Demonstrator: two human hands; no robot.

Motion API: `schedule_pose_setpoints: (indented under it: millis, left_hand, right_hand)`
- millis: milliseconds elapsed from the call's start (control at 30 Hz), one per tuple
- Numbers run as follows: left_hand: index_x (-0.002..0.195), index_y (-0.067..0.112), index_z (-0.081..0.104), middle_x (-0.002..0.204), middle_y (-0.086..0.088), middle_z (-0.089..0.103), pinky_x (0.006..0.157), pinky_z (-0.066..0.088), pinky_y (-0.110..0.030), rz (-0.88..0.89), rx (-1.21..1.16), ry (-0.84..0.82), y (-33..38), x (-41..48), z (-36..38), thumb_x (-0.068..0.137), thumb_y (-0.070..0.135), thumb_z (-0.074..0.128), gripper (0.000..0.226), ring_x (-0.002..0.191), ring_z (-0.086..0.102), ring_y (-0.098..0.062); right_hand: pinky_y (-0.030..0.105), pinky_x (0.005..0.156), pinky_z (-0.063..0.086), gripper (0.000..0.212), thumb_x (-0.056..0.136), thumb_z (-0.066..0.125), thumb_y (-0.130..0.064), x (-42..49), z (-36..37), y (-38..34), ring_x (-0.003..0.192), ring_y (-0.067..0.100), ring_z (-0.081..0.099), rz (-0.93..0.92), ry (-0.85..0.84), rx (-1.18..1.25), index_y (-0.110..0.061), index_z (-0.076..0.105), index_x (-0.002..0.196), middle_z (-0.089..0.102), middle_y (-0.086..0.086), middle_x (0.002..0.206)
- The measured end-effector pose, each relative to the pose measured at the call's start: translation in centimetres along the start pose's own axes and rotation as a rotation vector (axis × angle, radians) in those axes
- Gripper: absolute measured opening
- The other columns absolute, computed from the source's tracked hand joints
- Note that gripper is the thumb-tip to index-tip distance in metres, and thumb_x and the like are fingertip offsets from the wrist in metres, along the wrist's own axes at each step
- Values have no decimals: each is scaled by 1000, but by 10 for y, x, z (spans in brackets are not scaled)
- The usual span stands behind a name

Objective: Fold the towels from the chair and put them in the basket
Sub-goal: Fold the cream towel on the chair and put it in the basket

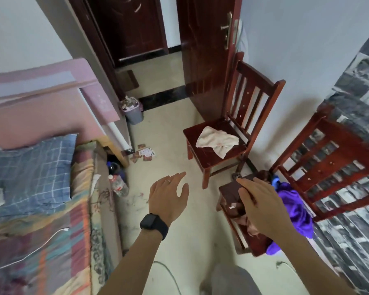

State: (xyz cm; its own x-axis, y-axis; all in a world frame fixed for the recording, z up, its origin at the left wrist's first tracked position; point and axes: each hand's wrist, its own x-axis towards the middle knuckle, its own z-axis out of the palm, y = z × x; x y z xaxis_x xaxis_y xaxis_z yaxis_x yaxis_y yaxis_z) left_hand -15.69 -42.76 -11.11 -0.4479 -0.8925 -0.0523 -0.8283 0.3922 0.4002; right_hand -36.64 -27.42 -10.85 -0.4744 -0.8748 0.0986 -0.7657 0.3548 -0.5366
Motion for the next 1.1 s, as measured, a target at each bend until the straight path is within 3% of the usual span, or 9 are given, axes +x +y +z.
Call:
schedule_pose_setpoints:
  millis: [67,167,267,333,433,700,833,967,1100]
  left_hand:
    - [141,41,44,138,9,57,113,21,-31,28,17,-15,-3,39,1,98,45,43,43,136,41,-16]
    - [141,39,46,139,9,57,111,24,-32,76,47,-46,-8,105,7,98,43,45,43,133,43,-17]
    - [140,38,47,138,10,57,108,32,-34,90,29,-82,-15,177,17,97,42,47,43,131,44,-17]
    - [140,39,47,138,11,57,106,36,-33,93,26,-114,-18,228,25,97,42,47,43,131,45,-16]
    - [141,37,47,138,10,56,106,36,-33,117,39,-165,-21,298,35,97,41,46,43,130,46,-15]
    - [143,35,45,144,6,52,112,33,-35,143,55,-315,-37,455,85,98,39,47,45,137,40,-18]
    - [146,37,40,154,7,39,117,27,-34,188,73,-464,-54,516,146,98,41,43,48,144,31,-17]
    - [146,32,39,157,-1,35,117,28,-37,334,192,-637,-73,580,222,97,42,41,50,144,31,-22]
    - [147,27,38,158,-7,32,117,28,-37,456,305,-751,-90,635,296,95,40,46,54,142,33,-25]
  right_hand:
    - [18,102,25,22,97,61,-15,33,12,0,118,17,50,-21,63,-2,-16,71,117,73,-1,115]
    - [24,99,31,20,95,61,-16,84,35,4,112,16,49,6,88,15,-12,73,111,74,2,109]
    - [20,94,31,21,96,61,-17,141,58,13,110,15,49,35,93,32,-14,72,113,75,1,108]
    - [21,103,29,27,100,56,-23,183,71,17,122,18,52,118,33,68,-18,69,123,71,-2,121]
    - [33,116,27,37,104,46,-34,241,88,27,139,21,41,255,-115,87,-27,59,138,59,-8,141]
    - [32,116,31,47,101,37,-49,354,158,61,142,13,33,468,-283,142,-35,49,145,58,-16,139]
    - [35,116,33,71,90,16,-68,386,216,90,143,14,34,604,-389,160,-37,45,147,54,-14,144]
    - [40,113,37,58,98,26,-56,418,276,126,140,21,40,789,-507,178,-33,42,149,55,-7,144]
    - [38,100,44,48,102,45,-39,451,325,161,120,27,60,1052,-415,273,-21,47,146,65,8,131]
